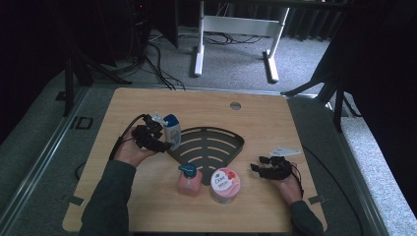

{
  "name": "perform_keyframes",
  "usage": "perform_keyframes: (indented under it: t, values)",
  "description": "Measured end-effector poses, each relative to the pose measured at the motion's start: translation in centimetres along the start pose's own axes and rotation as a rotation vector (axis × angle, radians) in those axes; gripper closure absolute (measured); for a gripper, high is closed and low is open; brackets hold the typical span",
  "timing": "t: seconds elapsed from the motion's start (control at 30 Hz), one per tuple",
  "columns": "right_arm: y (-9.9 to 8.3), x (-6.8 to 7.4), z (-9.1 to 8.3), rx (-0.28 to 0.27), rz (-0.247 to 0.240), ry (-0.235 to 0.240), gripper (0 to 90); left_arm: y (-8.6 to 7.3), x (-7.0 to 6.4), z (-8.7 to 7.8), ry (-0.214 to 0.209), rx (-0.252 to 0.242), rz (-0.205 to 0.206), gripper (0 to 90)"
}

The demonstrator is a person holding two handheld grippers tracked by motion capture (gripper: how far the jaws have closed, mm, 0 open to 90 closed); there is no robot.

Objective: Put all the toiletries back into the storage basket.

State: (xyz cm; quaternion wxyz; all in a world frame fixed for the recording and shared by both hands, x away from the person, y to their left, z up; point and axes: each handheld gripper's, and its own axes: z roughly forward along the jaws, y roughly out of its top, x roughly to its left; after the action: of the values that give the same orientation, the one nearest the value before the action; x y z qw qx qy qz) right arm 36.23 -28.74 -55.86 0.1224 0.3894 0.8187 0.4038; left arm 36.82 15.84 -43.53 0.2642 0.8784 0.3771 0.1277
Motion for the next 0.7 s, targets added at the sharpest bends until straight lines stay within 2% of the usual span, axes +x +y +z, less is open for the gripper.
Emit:
perform_keyframes:
  t: [0.03, 0.2, 0.5, 0.6, 0.63, 0.67, 0.7]
  values:
    - [0.0, 0.0, 0.0, 0.0, -0.001, 0.0, 42.6, -0.2, -0.5, -0.1, 0.002, 0.002, 0.011, 42.9]
    - [0.0, 0.0, 0.0, 0.0, 0.001, 0.0, 42.6, -0.7, -1.3, -0.3, -0.007, -0.011, 0.021, 42.9]
    - [0.0, 0.0, 0.0, 0.001, 0.001, -0.001, 42.6, -2.1, -3.5, -1.4, -0.028, -0.031, 0.056, 43.1]
    - [0.0, 0.0, 0.0, 0.0, 0.0, -0.001, 42.6, -2.3, -3.9, -1.6, -0.039, -0.031, 0.066, 46.3]
    - [0.0, 0.0, 0.0, 0.001, 0.0, -0.001, 42.6, -2.5, -4.4, -1.8, -0.065, -0.03, 0.078, 46.3]
    - [0.0, 0.0, 0.0, 0.001, -0.001, -0.001, 42.6, -2.6, -4.6, -1.8, -0.073, -0.026, 0.087, 53.3]
    - [0.0, 0.0, 0.0, 0.001, -0.001, -0.002, 42.6, -2.7, -4.8, -1.9, -0.079, -0.025, 0.09, 54.4]
